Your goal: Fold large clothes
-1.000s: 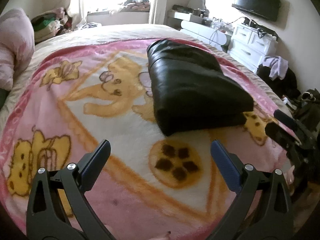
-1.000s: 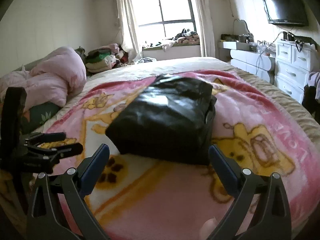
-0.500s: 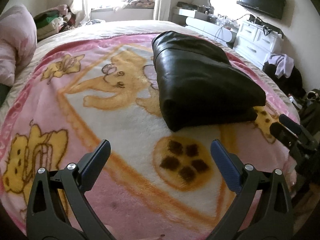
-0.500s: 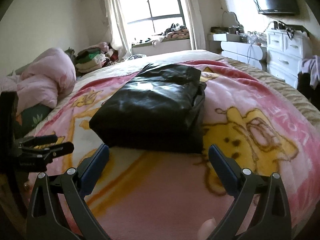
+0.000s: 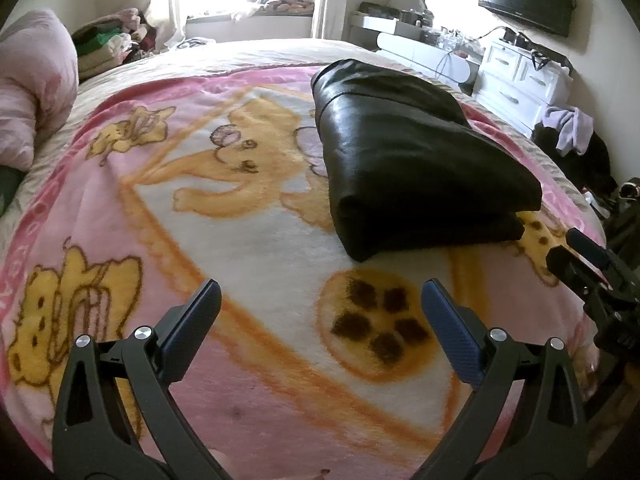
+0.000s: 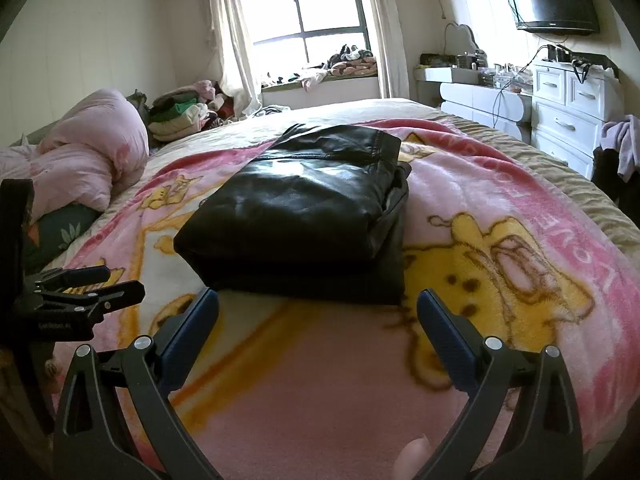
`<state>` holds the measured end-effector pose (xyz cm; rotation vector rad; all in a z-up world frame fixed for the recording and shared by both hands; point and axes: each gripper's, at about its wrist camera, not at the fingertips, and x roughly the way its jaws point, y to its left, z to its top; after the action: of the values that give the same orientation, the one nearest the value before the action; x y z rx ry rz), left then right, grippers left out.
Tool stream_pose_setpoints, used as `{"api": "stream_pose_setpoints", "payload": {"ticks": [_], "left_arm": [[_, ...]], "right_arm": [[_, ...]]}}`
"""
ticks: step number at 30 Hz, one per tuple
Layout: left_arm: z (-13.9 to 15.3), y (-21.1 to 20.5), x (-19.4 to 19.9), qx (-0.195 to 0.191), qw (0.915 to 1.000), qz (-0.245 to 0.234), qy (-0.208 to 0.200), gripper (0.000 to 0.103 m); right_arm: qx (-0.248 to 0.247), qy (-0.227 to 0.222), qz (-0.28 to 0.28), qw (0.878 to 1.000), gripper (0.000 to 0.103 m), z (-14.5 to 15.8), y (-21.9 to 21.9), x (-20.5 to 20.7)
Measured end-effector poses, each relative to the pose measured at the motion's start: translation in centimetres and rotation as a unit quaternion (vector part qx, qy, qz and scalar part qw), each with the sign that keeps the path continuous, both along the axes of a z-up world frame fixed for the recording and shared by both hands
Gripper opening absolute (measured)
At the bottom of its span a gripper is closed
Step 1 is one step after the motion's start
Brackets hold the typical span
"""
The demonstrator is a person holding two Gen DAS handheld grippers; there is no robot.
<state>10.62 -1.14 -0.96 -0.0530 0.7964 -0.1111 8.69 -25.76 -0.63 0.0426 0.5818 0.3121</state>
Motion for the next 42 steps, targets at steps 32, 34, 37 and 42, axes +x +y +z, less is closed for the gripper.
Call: {"api": "stream_pose_setpoints", "payload": {"ticks": [32, 34, 37, 42], "left_arm": [[0.54, 0.36, -0.19, 0.011, 0.9999, 0.010, 0.000, 0.094], [0.49, 0.35, -0.17, 0.012, 0.9999, 0.009, 0.000, 0.094], [0.50, 0.35, -0.18, 0.012, 0.9999, 0.010, 0.000, 0.094], [0.51, 0.36, -0.21, 0.012, 0.9999, 0.010, 0.000, 0.094]], "right_arm": [[-0.018, 0.002, 0.008, 1.000, 0.099, -0.24, 0.35, 0.11], [-0.019, 0.002, 0.009, 1.000, 0.099, -0.25, 0.39, 0.10], [-0.021, 0.001, 0.009, 1.000, 0.099, -0.27, 0.43, 0.07], [-0.024, 0.001, 0.010, 1.000, 0.099, -0.33, 0.32, 0.12]]}}
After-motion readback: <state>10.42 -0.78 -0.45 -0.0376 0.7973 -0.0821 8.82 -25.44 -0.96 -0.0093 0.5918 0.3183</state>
